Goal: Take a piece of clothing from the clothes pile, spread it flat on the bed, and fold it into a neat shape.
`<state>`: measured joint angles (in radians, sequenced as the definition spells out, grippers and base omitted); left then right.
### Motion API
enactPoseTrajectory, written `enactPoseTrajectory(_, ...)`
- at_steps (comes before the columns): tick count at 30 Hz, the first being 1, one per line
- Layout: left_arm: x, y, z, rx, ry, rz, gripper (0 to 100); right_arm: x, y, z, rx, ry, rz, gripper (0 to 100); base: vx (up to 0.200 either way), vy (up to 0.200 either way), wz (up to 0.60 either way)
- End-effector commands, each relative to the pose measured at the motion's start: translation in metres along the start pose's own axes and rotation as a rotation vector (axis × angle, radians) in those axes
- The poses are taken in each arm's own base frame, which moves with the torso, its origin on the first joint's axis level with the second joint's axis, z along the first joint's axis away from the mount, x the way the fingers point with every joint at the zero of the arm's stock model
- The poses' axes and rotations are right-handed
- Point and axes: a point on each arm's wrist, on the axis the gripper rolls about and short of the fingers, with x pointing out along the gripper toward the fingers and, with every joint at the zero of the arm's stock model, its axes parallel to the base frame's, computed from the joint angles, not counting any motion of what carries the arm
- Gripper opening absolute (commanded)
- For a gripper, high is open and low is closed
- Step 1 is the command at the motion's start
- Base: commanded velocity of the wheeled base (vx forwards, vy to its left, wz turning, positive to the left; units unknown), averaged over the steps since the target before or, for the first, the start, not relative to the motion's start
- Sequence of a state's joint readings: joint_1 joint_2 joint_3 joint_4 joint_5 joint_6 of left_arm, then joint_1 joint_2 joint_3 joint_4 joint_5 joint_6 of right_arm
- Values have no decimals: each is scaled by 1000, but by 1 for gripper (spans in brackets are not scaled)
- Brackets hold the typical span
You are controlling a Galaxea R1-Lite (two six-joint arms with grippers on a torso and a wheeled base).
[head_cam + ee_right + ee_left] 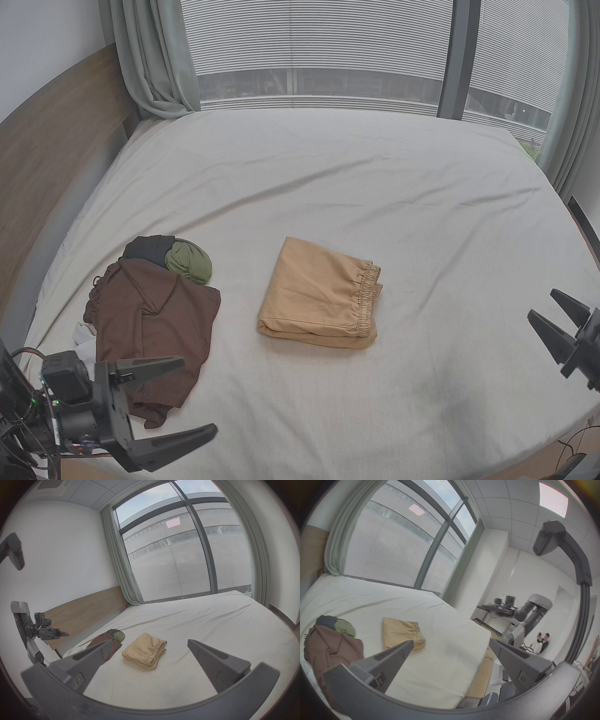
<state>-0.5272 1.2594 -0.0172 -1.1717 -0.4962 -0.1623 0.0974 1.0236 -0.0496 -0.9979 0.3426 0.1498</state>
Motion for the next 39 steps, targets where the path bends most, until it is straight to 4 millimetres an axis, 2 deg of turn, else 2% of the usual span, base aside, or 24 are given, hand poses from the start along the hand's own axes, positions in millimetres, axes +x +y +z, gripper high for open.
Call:
enactPoseTrajectory(1, -56, -18, 7, 9, -168, 207, 100, -63, 22, -9, -35, -123, 46, 100, 0, 0, 0)
enactPoseTrajectory(4, -75, -24, 2, 20, -197, 286, 100, -89, 29, -26, -37, -123, 37, 100, 0, 0, 0)
enactPoseTrajectory(5, -75, -24, 2, 20, -197, 286, 100, -89, 29, -26, -37, -123, 37, 100, 0, 0, 0)
enactPoseTrajectory(7, -91, -35, -9, 25, -208, 326, 100, -109, 33, -48, -40, -121, -9, 100, 0, 0, 0)
enactPoseTrajectory(11, -107, -48, -26, 27, -215, 334, 100, -124, 37, -69, -39, -100, -56, 100, 0, 0, 0)
enactPoseTrajectory(14, -114, -53, -36, 27, -218, 344, 100, -123, 35, -76, -53, -49, -103, 100, 0, 0, 0)
enactPoseTrajectory(15, -120, -58, -45, 35, -233, 363, 100, -123, 32, -77, -70, -54, -230, 100, 0, 0, 0)
enactPoseTrajectory(17, -125, -63, -55, 43, -245, 396, 100, -125, 29, -77, -83, -57, -373, 100, 0, 0, 0)
enactPoseTrajectory(21, -126, -63, -63, 41, -236, 470, 100, -128, 27, -76, -93, -47, -544, 100, 0, 0, 0)
enactPoseTrajectory(25, -126, -61, -65, 61, -236, 637, 100, -128, 26, -76, -82, -48, -556, 100, 0, 0, 0)
enactPoseTrajectory(27, -126, -62, -74, 64, -204, 733, 100, -128, 26, -76, -81, -53, -553, 100, 0, 0, 0)
enactPoseTrajectory(29, -128, -65, -79, 90, -203, 772, 100, -126, 26, -79, -82, -52, -530, 100, 0, 0, 0)
enactPoseTrajectory(35, -130, -62, -77, 125, -213, 895, 100, -125, 26, -79, -93, -62, -513, 100, 0, 0, 0)
enactPoseTrajectory(37, -130, -60, -80, 186, -155, 961, 100, -125, 26, -80, -108, -54, -503, 100, 0, 0, 0)
enactPoseTrajectory(39, -131, -59, -85, 152, -111, 1018, 100, -125, 26, -81, -117, -35, -488, 100, 0, 0, 0)
